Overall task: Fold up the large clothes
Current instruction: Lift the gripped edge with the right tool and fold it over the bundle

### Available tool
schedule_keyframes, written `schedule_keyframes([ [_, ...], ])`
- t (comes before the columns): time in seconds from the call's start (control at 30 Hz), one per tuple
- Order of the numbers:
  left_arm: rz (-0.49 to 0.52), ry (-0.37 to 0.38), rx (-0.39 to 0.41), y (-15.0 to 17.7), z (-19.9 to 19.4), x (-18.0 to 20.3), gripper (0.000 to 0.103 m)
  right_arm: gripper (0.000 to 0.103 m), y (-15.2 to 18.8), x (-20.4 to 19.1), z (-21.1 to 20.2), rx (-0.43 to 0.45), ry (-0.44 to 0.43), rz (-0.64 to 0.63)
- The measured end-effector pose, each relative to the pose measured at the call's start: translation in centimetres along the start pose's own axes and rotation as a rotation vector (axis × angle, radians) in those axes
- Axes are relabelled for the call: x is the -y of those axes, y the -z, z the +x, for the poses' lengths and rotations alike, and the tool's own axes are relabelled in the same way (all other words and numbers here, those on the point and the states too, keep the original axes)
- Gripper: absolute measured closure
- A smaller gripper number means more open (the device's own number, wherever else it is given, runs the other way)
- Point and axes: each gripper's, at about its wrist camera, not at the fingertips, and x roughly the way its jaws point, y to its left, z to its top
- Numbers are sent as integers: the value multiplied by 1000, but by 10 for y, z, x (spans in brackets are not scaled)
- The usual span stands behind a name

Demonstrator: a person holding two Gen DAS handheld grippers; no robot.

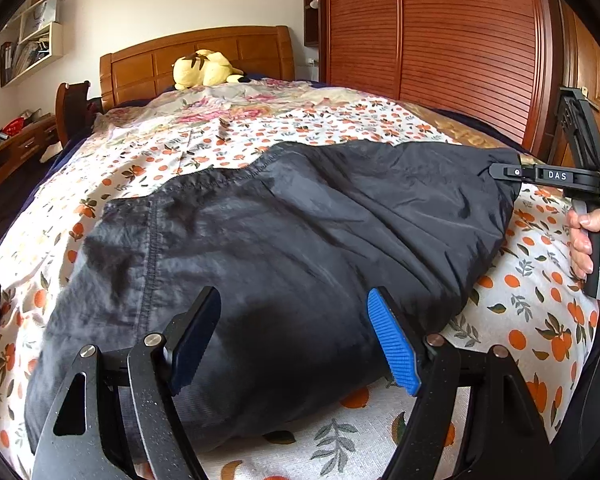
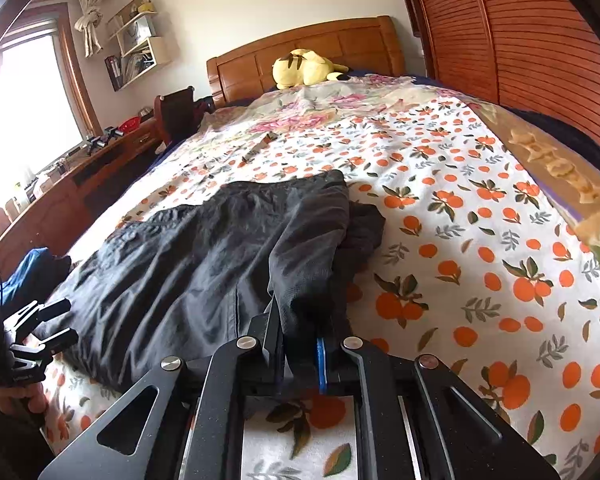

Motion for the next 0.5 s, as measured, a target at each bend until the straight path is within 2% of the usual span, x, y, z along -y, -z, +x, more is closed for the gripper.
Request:
schedule_keyframes([
  [0.23, -34, -15, 56, -4, -26, -23, 26, 93, -25, -62, -6, 46, -49, -96],
  [0.4, -70, -40, 89, 0, -47, -51, 26, 94, -57, -135, -10, 80, -113, -210],
  [0.5, -100, -66, 109, 5, -62, -73, 26, 94, -68, -185, -3, 71, -151, -294],
])
